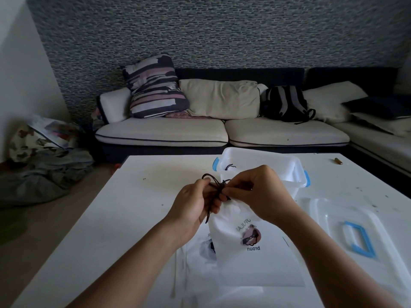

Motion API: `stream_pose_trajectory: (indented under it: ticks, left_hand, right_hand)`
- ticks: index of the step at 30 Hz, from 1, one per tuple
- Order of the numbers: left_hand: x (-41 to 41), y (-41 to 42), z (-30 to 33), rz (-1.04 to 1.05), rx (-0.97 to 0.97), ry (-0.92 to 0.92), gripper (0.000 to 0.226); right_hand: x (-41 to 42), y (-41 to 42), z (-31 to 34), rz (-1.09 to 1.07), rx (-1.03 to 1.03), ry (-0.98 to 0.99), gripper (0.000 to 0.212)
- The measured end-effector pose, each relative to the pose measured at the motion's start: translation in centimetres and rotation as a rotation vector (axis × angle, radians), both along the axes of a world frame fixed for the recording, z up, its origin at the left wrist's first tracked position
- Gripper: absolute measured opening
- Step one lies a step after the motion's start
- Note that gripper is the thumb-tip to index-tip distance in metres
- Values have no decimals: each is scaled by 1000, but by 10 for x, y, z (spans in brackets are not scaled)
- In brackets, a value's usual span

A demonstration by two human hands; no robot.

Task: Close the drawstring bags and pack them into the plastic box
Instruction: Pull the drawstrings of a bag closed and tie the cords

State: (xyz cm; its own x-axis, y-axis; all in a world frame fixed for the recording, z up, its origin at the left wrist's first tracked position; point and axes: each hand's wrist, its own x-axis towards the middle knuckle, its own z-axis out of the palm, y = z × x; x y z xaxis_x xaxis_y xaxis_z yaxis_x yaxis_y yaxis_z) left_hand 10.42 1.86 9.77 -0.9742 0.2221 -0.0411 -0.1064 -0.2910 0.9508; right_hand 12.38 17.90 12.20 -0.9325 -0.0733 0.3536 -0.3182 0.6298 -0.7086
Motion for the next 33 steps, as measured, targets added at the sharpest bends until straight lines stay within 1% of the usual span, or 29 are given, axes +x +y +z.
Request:
stream_pose_trajectory:
  ticks: [3,4,7,8,11,12,14,15,17,20,23,25,27,29,31,33]
  left_hand:
    - [2,-1,2,-65,28,-6,46]
    - [2,-2,2,-79,9,22,43]
    - [3,-5,-1,-34,-211,202,37]
    - [3,-5,-3,-3,-245,227,37]
    - [3,-4,-7,50,-245,201,36]
    - [2,-4,-6,56,-225,180,36]
    - [-3,-4,-7,75,-156,142,32]
    - [-5,-4,-7,82,-133,136,29]
    - [-6,-5,-6,85,-130,158,27]
    - [-4,-5,-4,87,-178,227,20]
    - [-5,-6,-4,81,-177,267,13]
    - [-7,-8,-4,80,-179,256,17]
    - [-9,-10,-3,67,-200,258,19]
    - [-10,-13,-2,39,-235,288,14]
    - [-11,-16,-3,34,-253,325,10]
    - [-9,-15,-4,62,-241,317,9]
  right_hand:
    - [-1,0,-1,-38,9,20,11]
    - [0,0,0,-44,0,28,13]
    - [2,-2,1,-23,-3,46,17]
    - [2,-4,1,-15,5,42,18]
    - [2,-6,-1,13,12,28,18]
    - [2,-5,0,33,-21,6,16]
    - [2,1,2,88,-151,-86,13]
    - [2,4,3,102,-207,-130,14]
    - [0,10,3,98,-255,-183,12]
    - [-1,11,3,62,-271,-184,8]
    - [0,7,3,64,-272,-138,6]
    - [0,5,1,94,-268,-129,4]
    - [-1,4,-1,124,-302,-177,5]
    - [0,4,0,147,-364,-235,8]
    - [0,3,0,146,-387,-241,9]
    - [1,1,1,125,-387,-218,10]
